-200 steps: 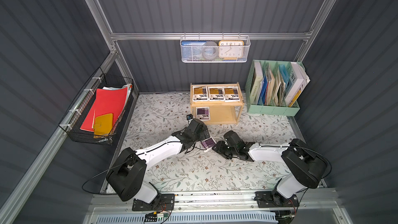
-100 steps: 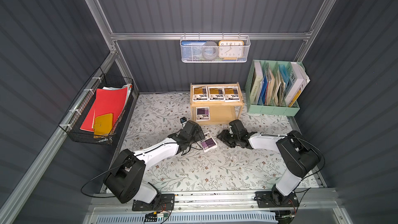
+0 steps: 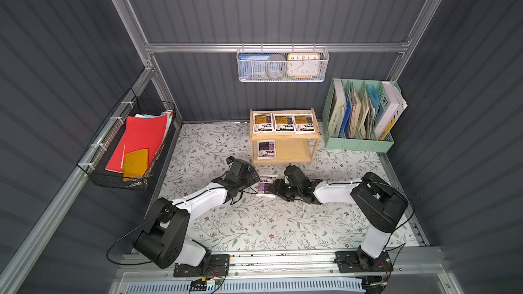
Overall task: Place the bagged coffee beans on the shelf by color
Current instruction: Adjust the bagged coffee beans at the center of the board.
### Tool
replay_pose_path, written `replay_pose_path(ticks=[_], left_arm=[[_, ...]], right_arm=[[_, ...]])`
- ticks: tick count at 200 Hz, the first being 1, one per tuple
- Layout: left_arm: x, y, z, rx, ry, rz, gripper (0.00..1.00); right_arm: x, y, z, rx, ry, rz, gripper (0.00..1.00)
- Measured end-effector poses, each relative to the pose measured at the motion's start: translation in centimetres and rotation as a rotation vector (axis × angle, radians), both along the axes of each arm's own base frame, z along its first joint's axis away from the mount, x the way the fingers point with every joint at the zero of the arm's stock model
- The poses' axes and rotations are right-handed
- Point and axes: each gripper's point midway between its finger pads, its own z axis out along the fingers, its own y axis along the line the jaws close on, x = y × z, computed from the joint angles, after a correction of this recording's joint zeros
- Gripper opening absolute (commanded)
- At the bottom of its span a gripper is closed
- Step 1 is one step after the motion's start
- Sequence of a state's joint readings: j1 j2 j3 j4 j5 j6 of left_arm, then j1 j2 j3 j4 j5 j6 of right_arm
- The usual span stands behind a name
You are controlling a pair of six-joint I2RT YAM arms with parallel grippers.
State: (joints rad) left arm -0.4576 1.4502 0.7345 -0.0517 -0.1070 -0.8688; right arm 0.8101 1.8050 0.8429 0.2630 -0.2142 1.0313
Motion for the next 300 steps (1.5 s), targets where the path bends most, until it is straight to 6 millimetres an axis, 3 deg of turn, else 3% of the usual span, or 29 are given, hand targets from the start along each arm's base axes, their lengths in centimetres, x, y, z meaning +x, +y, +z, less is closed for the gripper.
replay_pose_path(ticks=[28, 55, 72, 100, 141, 167, 214, 300], left_arm=[[0.6, 0.9, -0.3, 0.012, -0.005, 0.012, 1.0], [1.1, 1.4, -1.0, 0.04, 0.007, 0.006, 1.0], [1.7, 1.2, -1.0, 0.056, 0.005, -0.013, 1.0], [2.6, 0.7, -1.0, 0.077, -0.006, -0.05, 1.0], [3.3, 0.0, -1.3, 0.11, -0.012, -0.118, 1.0], [3.6, -0.5, -2.1, 0.132, 0.002, -0.17, 1.0], [3.0, -1.8, -3.7, 0.142, 0.033, -0.268, 1.0], [3.6, -9.0, -3.7, 0.107, -0.02, -0.47, 1.0]], right_arm=[[-2.9, 3.1, 0.1, -0.01, 0.0, 0.081, 0.56], [-4.8, 3.9, 0.1, -0.016, 0.011, 0.115, 0.57], [-5.1, 2.5, 0.1, -0.031, 0.011, 0.09, 0.57], [-4.8, -1.4, 0.0, -0.058, 0.019, 0.017, 0.58], [-2.2, -7.5, -0.1, -0.061, 0.03, -0.138, 0.59], [-0.6, -10.1, -0.1, -0.042, 0.033, -0.212, 0.59], [0.9, -11.9, -0.1, 0.003, 0.035, -0.265, 0.59], [2.6, -13.3, 0.0, 0.041, 0.026, -0.314, 0.59]])
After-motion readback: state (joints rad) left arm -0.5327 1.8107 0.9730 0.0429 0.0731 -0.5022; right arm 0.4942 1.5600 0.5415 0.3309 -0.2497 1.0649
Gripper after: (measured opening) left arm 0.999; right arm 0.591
